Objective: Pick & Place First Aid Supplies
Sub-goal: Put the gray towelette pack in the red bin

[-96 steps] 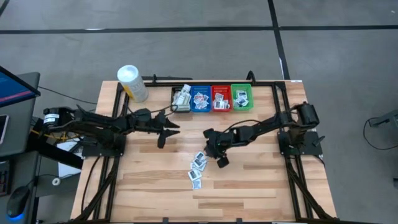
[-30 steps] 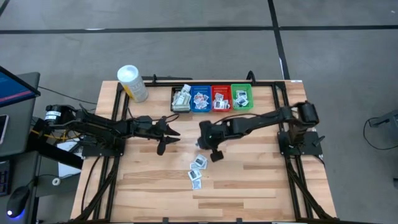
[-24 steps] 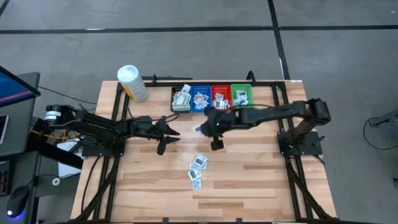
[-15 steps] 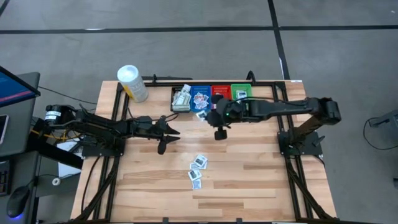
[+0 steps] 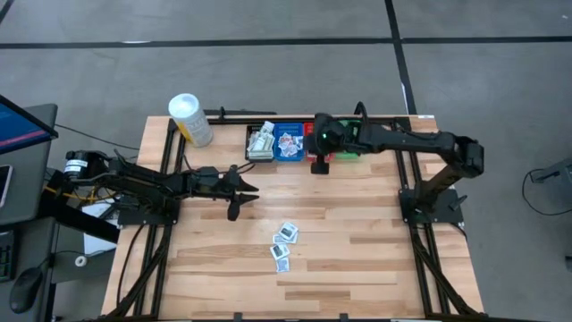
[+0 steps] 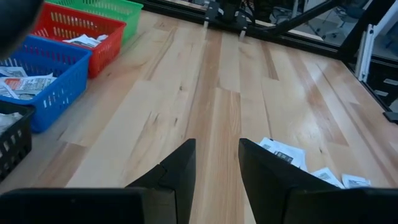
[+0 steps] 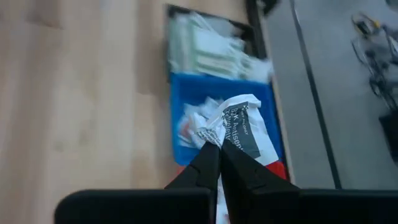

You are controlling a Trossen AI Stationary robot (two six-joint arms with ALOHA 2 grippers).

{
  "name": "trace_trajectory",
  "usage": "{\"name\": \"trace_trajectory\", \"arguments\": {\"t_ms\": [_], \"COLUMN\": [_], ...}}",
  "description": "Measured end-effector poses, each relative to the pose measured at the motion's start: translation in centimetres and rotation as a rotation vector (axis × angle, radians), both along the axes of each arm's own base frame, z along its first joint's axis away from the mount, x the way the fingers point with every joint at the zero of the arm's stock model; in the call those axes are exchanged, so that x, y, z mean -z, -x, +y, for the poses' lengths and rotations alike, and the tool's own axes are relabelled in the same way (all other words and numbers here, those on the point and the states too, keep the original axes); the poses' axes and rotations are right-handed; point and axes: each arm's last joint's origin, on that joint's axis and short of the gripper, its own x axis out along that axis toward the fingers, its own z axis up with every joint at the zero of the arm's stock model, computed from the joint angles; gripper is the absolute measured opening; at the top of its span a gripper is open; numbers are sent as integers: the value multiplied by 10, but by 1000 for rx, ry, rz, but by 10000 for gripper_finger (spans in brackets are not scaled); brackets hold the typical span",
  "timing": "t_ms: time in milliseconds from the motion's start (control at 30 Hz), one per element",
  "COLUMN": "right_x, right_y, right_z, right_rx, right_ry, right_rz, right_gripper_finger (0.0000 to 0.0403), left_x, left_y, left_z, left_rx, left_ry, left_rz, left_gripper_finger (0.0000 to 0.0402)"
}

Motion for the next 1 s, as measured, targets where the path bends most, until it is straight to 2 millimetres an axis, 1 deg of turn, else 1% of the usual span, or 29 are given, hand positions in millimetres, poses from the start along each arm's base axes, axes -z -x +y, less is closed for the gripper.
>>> {"name": "trace_trajectory", "arguments": {"t_ms": [133,200,267,333,433,533,700,900,1000], "right_x": [5,9,20,29,44,62,78,80,76], "right_y": [8,9,14,12,13,11,7,4,5], "right_z": [-27,-41,-54,-66,-78,-83,-88,-84,-81], "right_rx": [81,118,156,188,229,244,252,244,243], "right_ry": [-6,-6,-42,-72,-134,-165,-184,-180,-171], "right_rz": [26,24,70,70,94,155,196,200,200], "right_gripper_finger": [1,1,1,3,12,28,67,125,155], "left_x": [0,0,0,0,0,0,0,0,0], "left_y": [0,0,0,0,0,0,0,0,0], "left_z": [0,0,1,1,1,1,1,1,1], "left_rx": [-7,-14,-22,-34,-38,-42,-46,-48,-48], "left_ry": [-3,-5,-8,-12,-13,-15,-16,-17,-17], "left_rz": [0,0,0,1,1,1,1,1,1], "left_gripper_finger": [121,121,121,121,121,121,121,121,121]}}
